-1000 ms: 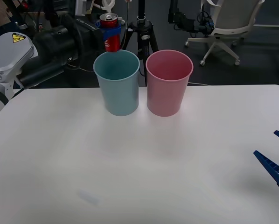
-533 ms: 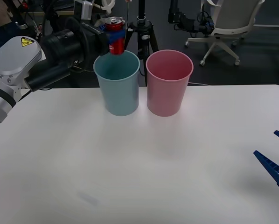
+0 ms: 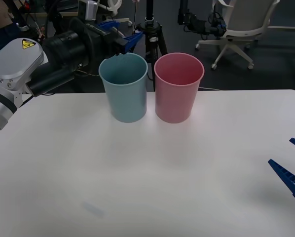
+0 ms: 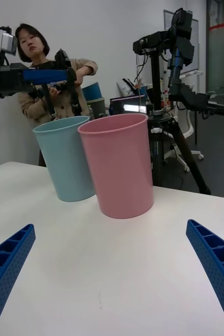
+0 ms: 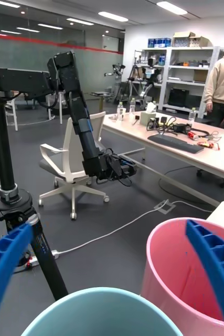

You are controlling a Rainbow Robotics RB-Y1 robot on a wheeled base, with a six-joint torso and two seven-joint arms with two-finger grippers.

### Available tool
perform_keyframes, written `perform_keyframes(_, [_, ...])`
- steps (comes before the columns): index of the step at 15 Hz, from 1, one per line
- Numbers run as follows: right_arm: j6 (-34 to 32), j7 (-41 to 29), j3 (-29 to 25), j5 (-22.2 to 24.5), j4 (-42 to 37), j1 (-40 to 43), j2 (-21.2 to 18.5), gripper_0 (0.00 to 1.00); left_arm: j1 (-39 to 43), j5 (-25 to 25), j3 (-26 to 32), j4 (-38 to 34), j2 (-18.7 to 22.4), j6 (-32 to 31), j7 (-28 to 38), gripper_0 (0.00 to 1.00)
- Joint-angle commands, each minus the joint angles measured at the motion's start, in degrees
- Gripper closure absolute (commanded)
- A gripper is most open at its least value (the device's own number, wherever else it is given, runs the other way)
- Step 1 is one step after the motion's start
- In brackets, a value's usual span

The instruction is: Grasp the object on the table and drop it into the matching bin: aluminum can to the light blue bin, PET bottle to the pink bin.

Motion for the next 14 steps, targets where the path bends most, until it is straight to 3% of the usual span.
perform_keyframes(1, [0.0, 0.0, 0.0, 0.0, 0.0, 0.0, 0.0, 0.0, 0.09, 0.21, 0.0, 0.04, 0.09, 0.0, 0.08, 0.0])
perform_keyframes(9, [0.0, 0.0, 0.0, 0.0, 0.0, 0.0, 0.0, 0.0, 0.09, 0.82, 0.0, -0.05, 0.97, -0.09, -0.1, 0.0])
perform_keyframes(14, [0.0, 0.0, 0.0, 0.0, 0.0, 0.0, 0.0, 0.0, 0.62, 5.48, 0.0, -0.4, 4.13, -4.04, -1.86, 0.0])
